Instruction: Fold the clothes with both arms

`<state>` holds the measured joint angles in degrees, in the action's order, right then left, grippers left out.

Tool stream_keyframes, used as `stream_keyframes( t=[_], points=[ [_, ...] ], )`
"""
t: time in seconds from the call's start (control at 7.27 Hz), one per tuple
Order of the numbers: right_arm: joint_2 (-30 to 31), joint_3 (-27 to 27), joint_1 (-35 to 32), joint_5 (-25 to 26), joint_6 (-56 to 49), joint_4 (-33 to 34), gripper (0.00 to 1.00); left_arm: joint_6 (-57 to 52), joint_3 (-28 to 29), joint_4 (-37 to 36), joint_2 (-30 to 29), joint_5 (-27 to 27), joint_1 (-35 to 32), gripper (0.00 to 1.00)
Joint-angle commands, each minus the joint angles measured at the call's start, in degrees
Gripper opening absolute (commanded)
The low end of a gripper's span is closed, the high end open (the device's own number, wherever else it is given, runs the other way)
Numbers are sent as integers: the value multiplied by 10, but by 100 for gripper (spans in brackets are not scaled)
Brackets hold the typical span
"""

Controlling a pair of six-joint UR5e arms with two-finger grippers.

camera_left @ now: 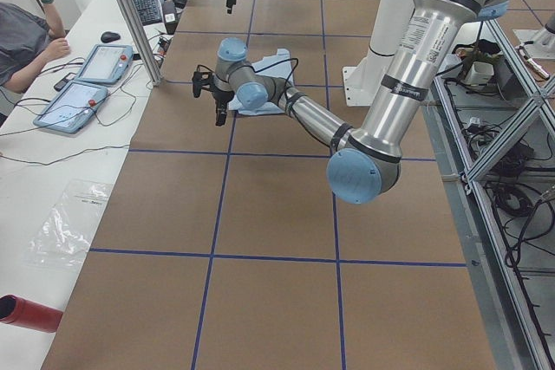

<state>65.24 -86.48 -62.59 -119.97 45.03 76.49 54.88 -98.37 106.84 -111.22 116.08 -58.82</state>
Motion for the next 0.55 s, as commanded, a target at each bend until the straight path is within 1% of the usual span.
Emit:
stream_keyframes(
  t=[0.0,0.14,0.28,0.41],
  points=[
    [81,-4,-112,-85,-207,9,100,-230,-18,-74,36,21,-95,100],
    [116,-3,-152,-106,-282,15,100,-325,-17,-76,66,66,-146,100],
    [151,-3,-186,-126,-350,16,100,-446,-11,-75,99,104,-194,100],
    [182,-6,-218,-160,-387,16,100,-536,-13,-73,141,126,-221,100]
  ],
)
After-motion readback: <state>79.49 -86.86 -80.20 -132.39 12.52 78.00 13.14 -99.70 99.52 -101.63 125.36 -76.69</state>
